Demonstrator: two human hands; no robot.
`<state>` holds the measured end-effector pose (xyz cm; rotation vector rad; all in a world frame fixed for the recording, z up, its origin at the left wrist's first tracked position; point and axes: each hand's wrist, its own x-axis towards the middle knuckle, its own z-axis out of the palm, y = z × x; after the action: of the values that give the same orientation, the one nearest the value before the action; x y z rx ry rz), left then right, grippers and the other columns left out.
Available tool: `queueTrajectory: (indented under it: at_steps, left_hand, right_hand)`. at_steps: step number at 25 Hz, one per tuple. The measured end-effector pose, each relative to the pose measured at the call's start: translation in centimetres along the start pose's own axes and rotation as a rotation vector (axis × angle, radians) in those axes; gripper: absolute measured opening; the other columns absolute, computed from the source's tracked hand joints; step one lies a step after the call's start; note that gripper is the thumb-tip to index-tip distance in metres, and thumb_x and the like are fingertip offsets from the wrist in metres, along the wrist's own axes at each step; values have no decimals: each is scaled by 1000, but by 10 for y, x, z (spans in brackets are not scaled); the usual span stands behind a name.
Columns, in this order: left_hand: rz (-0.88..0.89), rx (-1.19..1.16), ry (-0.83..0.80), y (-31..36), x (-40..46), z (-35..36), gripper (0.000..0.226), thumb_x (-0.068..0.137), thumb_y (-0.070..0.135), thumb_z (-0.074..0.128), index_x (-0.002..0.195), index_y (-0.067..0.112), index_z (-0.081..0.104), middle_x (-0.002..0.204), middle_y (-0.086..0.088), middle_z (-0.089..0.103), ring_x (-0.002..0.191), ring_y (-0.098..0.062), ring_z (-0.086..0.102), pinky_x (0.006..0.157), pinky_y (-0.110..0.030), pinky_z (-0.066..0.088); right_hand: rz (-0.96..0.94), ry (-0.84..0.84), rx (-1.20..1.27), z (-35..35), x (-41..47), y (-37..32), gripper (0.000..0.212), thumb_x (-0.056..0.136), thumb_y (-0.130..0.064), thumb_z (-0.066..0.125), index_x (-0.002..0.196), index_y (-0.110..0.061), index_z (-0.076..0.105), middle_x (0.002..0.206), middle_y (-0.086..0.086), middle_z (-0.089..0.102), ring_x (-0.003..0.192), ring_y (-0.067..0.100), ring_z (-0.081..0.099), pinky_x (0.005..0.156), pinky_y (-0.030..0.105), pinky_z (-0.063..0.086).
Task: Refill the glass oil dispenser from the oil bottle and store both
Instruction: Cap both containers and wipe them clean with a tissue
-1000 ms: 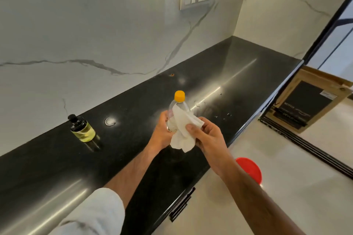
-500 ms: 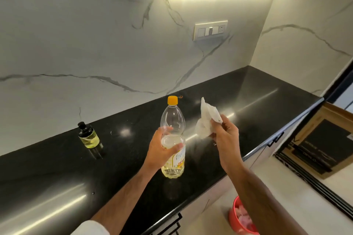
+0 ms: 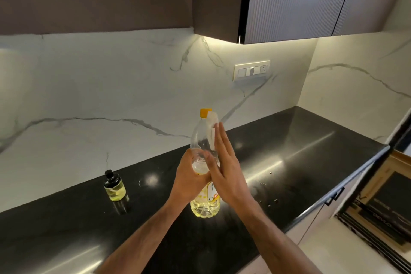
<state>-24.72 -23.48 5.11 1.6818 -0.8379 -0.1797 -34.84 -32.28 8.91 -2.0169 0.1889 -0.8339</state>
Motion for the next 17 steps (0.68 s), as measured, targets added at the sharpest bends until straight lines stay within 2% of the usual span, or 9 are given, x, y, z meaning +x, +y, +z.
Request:
queueTrajectory:
  at_steps: [1,3,4,6,8,11,13,15,17]
  left_hand:
    - [8,22,14,0,3,-3,64,70,51,84,124,43,50,119,14,65,107,-3,66,89,-27,59]
    - [21,78,37,-4,6,-9,73,65,60,82,126,38,49,119,14,63,107,-5,65,87,-26,58]
    - [25,114,41,-6,7,-11,74,64,60,83,126,37,48,119,14,60,107,-5,63,87,-24,57]
    - [44,180,26,-6,5,-18,71,66,54,86,124,38,46,119,17,55,109,-1,59,84,-15,51]
    - [66,185,-25,-6,4,-26,67,70,48,87,123,38,47,118,20,55,108,5,57,81,-10,49]
    - [60,121,-116,-5,5,-36,62,73,37,89,121,36,50,117,19,60,107,9,58,85,-18,54]
    - [72,163,-72,-3,6,-41,64,69,44,88,120,38,49,116,20,57,108,7,57,82,-16,50]
    - [94,241,-20,0,8,-44,65,68,50,86,116,42,44,113,22,52,106,5,55,78,-11,46]
    - [106,302,4,1,9,-49,65,68,53,85,115,45,40,111,21,48,104,6,53,75,-8,43]
  right_hand:
    - [15,23,17,4,3,-1,69,104,-62,36,164,-37,14,172,-20,6,157,4,16,123,36,34]
    - [101,86,191,9,13,-8,66,103,-60,41,162,-34,27,168,-6,32,150,12,40,118,42,43]
    - [137,107,267,9,20,-11,63,103,-58,43,160,-33,33,159,3,47,139,17,55,112,41,50]
    - [221,105,362,5,33,-18,52,108,-46,44,154,-24,43,134,8,66,110,13,73,92,28,60]
    - [269,50,453,-5,42,-24,46,108,-41,42,146,-18,50,124,1,70,106,9,73,91,24,59]
    - [269,-64,496,-19,50,-17,49,107,-46,44,142,-15,58,133,1,69,126,20,65,112,38,47]
    - [208,-28,337,-24,55,-10,36,111,-29,44,132,-7,64,118,-1,74,114,17,68,106,38,50]
    - [164,114,186,-27,53,-11,26,109,-17,48,120,-6,69,101,-4,73,97,14,68,91,36,55]
    - [143,282,178,-30,51,-17,24,107,-15,53,122,-8,71,100,-4,73,92,11,68,78,21,56]
